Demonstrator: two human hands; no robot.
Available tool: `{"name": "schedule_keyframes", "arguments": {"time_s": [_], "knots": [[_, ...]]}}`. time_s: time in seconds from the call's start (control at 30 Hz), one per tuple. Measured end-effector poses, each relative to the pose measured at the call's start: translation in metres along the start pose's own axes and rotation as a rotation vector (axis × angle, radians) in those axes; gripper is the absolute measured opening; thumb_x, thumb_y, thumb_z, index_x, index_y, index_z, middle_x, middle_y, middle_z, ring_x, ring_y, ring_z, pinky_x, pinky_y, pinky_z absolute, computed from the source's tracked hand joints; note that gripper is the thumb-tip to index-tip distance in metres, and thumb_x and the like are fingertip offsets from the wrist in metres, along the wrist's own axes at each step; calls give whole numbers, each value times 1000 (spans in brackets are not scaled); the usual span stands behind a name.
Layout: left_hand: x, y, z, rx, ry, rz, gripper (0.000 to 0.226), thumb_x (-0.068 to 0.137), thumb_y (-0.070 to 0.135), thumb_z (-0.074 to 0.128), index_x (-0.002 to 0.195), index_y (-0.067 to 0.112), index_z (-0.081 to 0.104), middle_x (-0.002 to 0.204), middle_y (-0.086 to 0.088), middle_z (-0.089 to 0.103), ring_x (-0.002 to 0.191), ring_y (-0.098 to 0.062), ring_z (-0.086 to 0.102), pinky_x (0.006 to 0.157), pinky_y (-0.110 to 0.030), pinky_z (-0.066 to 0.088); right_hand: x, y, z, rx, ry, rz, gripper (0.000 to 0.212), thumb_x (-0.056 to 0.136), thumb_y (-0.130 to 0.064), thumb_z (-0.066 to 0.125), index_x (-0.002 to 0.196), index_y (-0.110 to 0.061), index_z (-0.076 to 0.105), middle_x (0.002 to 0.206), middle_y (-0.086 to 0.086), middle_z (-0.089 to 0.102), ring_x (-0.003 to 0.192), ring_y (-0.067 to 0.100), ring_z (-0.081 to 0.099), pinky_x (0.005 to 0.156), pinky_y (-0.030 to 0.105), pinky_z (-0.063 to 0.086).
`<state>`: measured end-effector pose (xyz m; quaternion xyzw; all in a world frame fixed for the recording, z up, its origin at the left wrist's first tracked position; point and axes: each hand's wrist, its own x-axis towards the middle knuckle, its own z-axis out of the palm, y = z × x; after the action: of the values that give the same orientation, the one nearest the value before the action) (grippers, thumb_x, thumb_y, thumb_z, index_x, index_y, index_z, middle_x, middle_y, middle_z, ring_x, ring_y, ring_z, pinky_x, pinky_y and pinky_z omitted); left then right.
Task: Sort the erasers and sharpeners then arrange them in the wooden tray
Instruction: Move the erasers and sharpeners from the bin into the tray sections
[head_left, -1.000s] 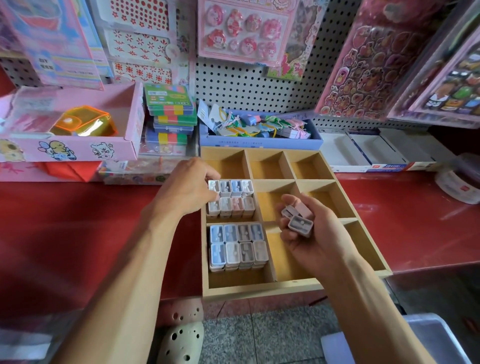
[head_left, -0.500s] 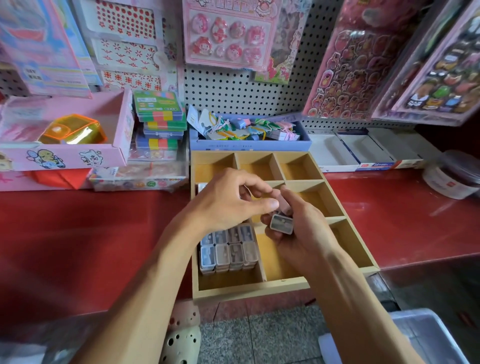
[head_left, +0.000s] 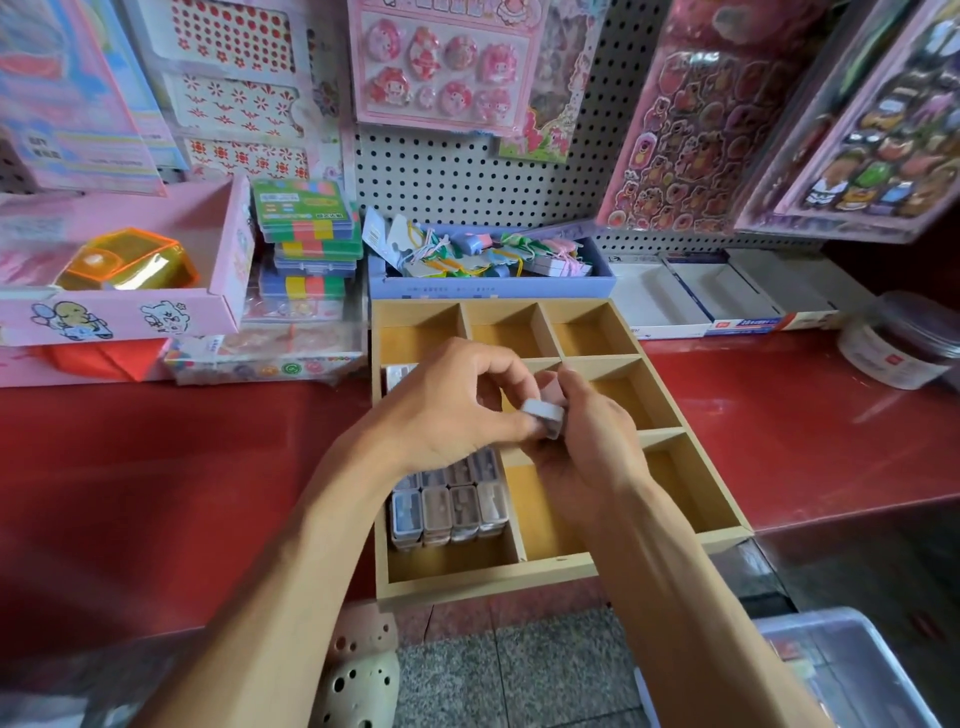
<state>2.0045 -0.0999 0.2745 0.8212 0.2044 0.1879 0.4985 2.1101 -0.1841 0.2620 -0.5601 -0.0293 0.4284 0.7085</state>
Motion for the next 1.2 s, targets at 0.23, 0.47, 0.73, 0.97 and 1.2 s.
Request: {"name": "schedule_keyframes", "arguments": {"time_s": [0.23,0.47,0.73,0.97,1.2], "knots": [[0,-18,-24,-15,124,-88,19,86,16,72,98,30,77,91,5,76,83,-21,72,81,-46,59,-11,-8,-15,-464,-230,-201,31,105,-25,46,104,-5,69,77,7,60,55,11,49,48,22,34],[-3,-13,-25,-143,197,-209,30,76,3,80,99,16,64,75,-3,74,73,-22,71,74,-33,56,-7,-5,-9,-843,-305,-365,36,105,-29,47,97,1,65,75,4,67,57,13,53,47,23,39],[-1,-12,-17,-86,304,-176,31,61,10,92,84,15,71,81,-8,73,74,-27,72,66,-44,62,-5,-2,-4,-785,-317,-322,38,106,-28,44,82,-6,65,72,5,64,56,15,51,46,23,38],[-1,-22,-21,300,291,-152,27,64,18,88,85,24,72,81,6,67,68,-11,67,67,-32,56,-5,-13,-9,-280,-112,-10,35,105,-30,46,86,-5,63,65,6,62,50,12,46,46,23,30],[9,-33,-10,545,209,-135,32,70,25,85,100,24,73,85,8,54,75,-13,53,70,-29,42,2,-12,-27,7,25,117,31,100,-27,36,89,-7,58,71,12,59,47,15,45,36,21,30]]}}
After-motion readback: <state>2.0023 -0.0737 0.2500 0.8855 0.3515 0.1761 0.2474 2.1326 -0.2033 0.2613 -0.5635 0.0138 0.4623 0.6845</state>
